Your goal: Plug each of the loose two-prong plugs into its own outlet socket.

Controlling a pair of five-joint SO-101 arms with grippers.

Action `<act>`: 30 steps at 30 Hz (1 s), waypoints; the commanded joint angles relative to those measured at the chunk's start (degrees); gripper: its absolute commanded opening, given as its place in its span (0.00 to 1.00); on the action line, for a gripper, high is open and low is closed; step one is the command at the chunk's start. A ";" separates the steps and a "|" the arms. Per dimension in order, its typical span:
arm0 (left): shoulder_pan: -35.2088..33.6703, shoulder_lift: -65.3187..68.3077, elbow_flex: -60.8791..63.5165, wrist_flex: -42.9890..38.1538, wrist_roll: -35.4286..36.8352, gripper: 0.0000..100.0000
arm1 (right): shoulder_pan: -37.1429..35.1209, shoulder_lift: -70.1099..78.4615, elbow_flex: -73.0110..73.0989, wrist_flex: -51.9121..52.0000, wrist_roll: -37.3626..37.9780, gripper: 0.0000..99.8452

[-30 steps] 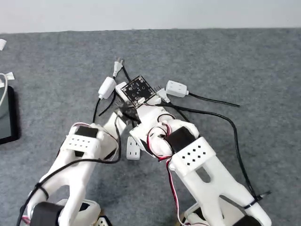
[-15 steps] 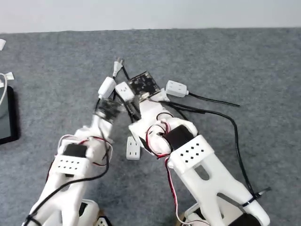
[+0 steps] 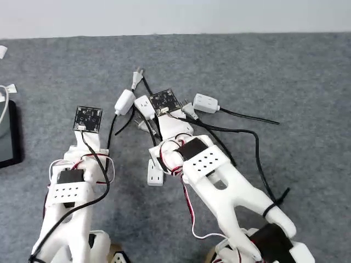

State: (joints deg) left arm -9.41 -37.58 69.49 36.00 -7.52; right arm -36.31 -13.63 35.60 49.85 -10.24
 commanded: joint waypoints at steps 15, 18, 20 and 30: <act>-0.18 -1.05 -0.75 -1.41 0.44 0.06 | -3.21 -4.88 -2.37 -0.92 1.58 0.01; -0.18 -1.05 -0.75 -1.41 0.35 0.06 | -4.35 -4.62 -2.02 -1.27 1.58 0.01; -0.18 -1.05 -0.75 -1.41 -0.97 0.06 | -4.53 -4.62 -1.32 -1.89 1.49 0.01; -0.18 -1.05 -0.75 -1.32 -2.29 0.06 | -3.74 -4.62 0.35 -3.74 1.58 0.01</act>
State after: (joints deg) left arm -9.32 -37.58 69.49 36.00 -9.01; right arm -40.35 -15.74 36.48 47.30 -9.36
